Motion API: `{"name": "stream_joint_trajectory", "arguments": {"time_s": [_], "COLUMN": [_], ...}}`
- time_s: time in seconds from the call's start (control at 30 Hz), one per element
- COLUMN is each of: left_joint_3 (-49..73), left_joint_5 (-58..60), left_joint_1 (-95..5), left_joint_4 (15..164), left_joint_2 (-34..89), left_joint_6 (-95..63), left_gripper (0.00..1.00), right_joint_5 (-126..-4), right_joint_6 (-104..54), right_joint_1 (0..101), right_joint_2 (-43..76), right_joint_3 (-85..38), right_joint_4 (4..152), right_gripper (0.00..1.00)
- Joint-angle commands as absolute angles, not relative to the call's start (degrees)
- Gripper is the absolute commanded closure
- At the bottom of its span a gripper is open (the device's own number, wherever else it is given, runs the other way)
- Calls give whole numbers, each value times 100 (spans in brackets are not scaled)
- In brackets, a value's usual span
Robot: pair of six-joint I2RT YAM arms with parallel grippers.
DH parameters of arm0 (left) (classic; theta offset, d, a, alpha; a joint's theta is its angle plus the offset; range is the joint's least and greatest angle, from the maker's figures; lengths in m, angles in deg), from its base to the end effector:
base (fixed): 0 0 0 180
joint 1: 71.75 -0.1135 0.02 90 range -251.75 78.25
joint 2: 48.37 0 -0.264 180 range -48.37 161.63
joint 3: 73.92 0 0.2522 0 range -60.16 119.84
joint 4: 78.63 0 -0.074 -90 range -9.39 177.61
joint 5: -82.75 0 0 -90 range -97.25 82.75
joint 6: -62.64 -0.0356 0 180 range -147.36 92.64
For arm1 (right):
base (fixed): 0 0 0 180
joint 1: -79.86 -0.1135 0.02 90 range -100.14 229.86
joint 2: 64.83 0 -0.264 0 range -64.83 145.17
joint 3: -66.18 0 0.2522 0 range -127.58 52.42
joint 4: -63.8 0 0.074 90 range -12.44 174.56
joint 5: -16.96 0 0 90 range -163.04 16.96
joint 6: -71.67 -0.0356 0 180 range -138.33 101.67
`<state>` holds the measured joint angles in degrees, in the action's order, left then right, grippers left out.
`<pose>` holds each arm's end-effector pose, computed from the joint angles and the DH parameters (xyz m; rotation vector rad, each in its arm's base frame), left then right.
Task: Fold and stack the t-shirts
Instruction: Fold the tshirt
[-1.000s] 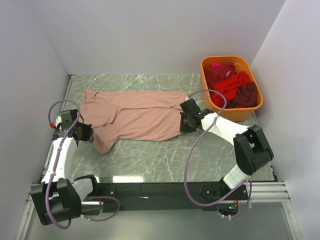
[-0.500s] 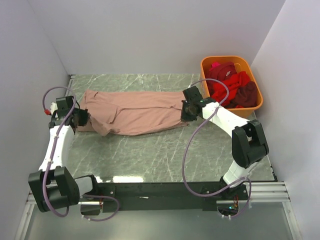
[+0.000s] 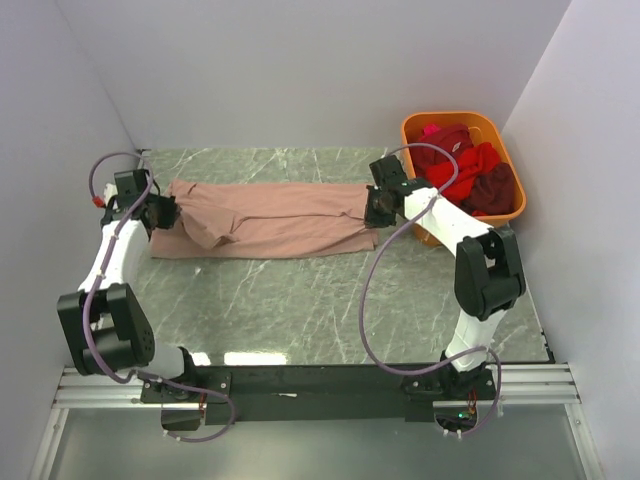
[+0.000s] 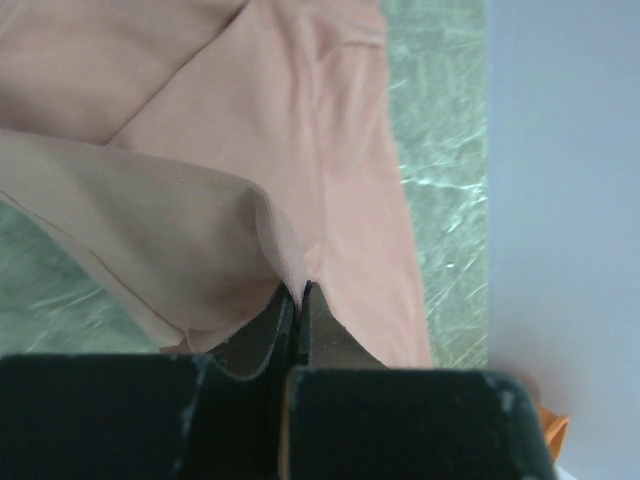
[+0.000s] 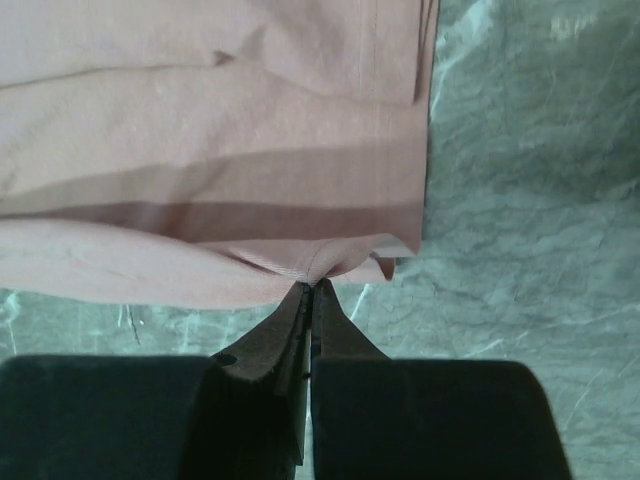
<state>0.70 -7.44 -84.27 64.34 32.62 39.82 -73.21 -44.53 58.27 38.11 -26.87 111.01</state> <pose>0.3016 0.0671 0.2710 -1.5242 1.8235 -0.4664 0.3600 0.1423 0.2355 0.1056 2.5964 0.3073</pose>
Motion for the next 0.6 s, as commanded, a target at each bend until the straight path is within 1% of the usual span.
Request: {"name": "stream_joint_trajectory", "arguments": {"time_s": [0.0, 0.2, 0.3, 0.37, 0.4, 0.43, 0.47, 0.5, 0.57], "left_joint_3": [584, 1181, 1620, 1972, 2086, 2340, 2481, 2613, 3053], "left_joint_5": [-708, -866, -787, -778, -795, -804, -778, -778, -611], "left_joint_1": [-8406, -8406, -8397, -8362, -8345, -8327, -8327, -8318, -8292], "left_joint_4": [6722, 6775, 6670, 6599, 6564, 6555, 6503, 6528, 6607], "left_joint_2": [3433, 4101, 4610, 5032, 5181, 5496, 5664, 5832, 6315], "left_joint_6": [4006, 3857, 3760, 3707, 3672, 3645, 3636, 3584, 3531], "left_gripper": [99, 99, 97, 87, 82, 75, 70, 66, 55], "right_joint_5": [-7401, -7383, -7374, -7340, -7322, -7322, -7322, -7331, -7322], "right_joint_6": [-4312, -4312, -4294, -4225, -4207, -4206, -4180, -4171, -4145], "right_joint_1": [5911, 6069, 6148, 6192, 6219, 6271, 6298, 6324, 6394], "right_joint_2": [4037, 4353, 4529, 4739, 4828, 4916, 5064, 5136, 5294], "right_joint_3": [-3212, -3564, -3661, -3827, -3890, -3977, -4135, -4206, -4460], "right_joint_4": [11254, 11281, 11167, 11070, 11026, 11034, 11008, 10913, 10912], "right_gripper": [100, 100, 100, 100, 96, 96, 96, 94, 85]}}
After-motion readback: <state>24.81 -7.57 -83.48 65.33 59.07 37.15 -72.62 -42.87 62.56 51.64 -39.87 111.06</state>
